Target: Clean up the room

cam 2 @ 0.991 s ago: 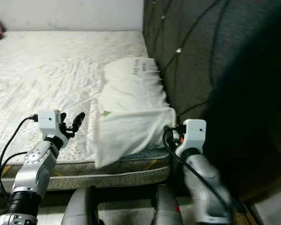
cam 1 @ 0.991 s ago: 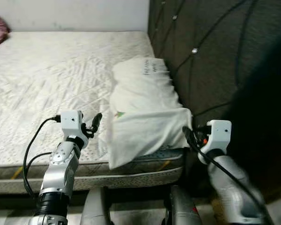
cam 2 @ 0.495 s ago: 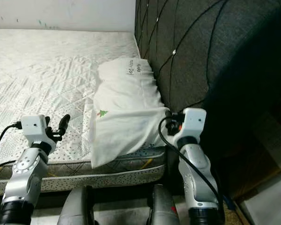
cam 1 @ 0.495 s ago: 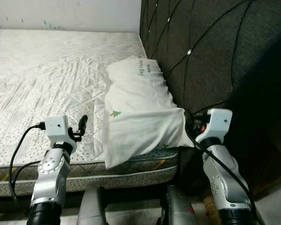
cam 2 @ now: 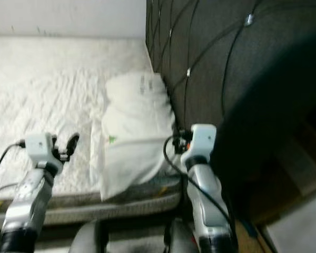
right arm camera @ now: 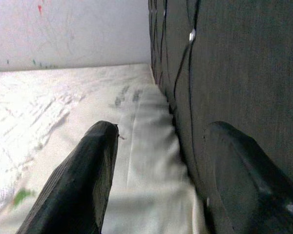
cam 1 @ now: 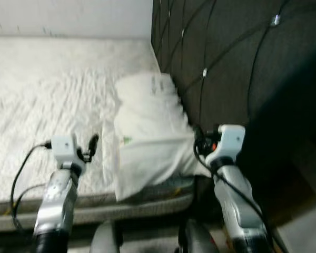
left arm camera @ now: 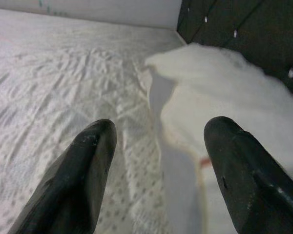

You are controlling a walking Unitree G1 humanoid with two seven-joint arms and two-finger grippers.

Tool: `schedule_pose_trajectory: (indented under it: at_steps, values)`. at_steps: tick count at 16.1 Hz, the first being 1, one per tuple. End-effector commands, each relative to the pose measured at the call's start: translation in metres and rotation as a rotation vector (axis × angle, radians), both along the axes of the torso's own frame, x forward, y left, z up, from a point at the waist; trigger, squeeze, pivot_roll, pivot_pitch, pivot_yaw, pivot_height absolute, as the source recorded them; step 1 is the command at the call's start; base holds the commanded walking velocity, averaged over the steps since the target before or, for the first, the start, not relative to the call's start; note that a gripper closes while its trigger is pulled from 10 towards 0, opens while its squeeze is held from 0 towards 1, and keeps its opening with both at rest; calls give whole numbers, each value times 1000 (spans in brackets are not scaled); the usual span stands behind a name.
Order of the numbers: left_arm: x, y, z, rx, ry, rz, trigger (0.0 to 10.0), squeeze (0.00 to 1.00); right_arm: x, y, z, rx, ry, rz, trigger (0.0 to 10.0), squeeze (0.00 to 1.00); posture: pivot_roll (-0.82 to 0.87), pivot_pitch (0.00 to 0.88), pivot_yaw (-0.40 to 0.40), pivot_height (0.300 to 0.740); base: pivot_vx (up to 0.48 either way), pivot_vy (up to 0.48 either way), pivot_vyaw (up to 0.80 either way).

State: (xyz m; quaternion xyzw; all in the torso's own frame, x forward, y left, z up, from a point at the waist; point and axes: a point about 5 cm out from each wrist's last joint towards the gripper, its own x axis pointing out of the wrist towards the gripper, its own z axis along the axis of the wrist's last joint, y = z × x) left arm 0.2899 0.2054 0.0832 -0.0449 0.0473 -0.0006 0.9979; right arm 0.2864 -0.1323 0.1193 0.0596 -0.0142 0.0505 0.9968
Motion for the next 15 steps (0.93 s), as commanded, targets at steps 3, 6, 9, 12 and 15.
schedule_pose_trajectory:
  at_steps: [3, 6, 9, 12, 15]
  values:
    - [4, -9, 5, 33, -5, -11, 10000, 0, 9, -3, 6, -8, -27, -2, 10000, 0, -18, 0, -37, 740, 0, 0, 0]
    - [1, -11, 8, 53, 8, -74, 10000, 0, 6, -6, 4, -19, -23, 0, 10000, 0, -15, 0, -34, 740, 0, 0, 0]
    - [-3, -13, 9, 87, 12, -128, 10000, 0, 3, -9, 0, -29, -10, -7, 10000, 0, -20, 0, -23, 740, 0, 0, 0]
    - [-10, -23, 14, 165, -31, -187, 10000, 0, -9, -19, -12, -79, 44, -42, 10000, 0, -22, 0, -21, 740, 0, 0, 0]
    - [-30, -36, 19, 276, -79, -308, 10000, 0, -23, -40, -24, -184, 115, -116, 10000, 0, -8, 0, -36, 740, 0, 0, 0]
